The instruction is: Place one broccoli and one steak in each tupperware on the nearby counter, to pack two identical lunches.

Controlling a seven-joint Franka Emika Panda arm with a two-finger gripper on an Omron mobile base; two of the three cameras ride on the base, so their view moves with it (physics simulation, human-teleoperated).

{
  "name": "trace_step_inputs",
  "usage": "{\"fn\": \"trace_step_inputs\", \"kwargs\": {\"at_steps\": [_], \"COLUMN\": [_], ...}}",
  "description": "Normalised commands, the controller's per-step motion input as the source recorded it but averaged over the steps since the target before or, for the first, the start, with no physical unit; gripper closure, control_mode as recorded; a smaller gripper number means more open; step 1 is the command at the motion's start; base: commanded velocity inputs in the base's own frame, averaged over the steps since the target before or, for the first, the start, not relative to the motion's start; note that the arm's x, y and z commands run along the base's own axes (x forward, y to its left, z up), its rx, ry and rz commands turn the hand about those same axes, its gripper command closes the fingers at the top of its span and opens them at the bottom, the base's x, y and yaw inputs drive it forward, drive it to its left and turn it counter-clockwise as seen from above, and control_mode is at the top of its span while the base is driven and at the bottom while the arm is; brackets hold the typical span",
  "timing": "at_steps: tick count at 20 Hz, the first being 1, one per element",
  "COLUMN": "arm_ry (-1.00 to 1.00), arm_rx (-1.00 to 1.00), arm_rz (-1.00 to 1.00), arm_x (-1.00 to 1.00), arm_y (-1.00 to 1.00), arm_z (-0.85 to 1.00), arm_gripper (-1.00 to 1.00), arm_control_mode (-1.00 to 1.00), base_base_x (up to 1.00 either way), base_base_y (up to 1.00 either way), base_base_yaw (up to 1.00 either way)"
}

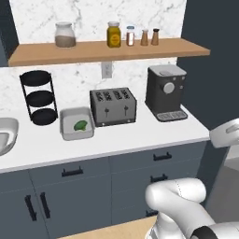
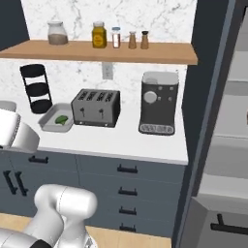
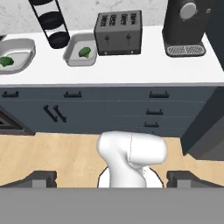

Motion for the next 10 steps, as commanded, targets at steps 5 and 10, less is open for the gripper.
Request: {"fn": "trace_step_inputs", "kwargs": {"at_steps": [5, 10], "arm_ry": [0.0, 0.0], "arm_rx": [0.0, 0.0], "arm_rz": [0.0, 0.0], "arm_x": [0.0, 0.0], "arm_y": [0.0, 0.0], "arm_z": [0.0, 0.0], "arm_gripper": [-1.0, -1.0], "arm_control_mode": [1.0, 1.0], "base_base_x": [0.18, 0.22], "base_base_y": [-0.83, -0.76], "base_base_yaw": [0.11, 0.09]}}
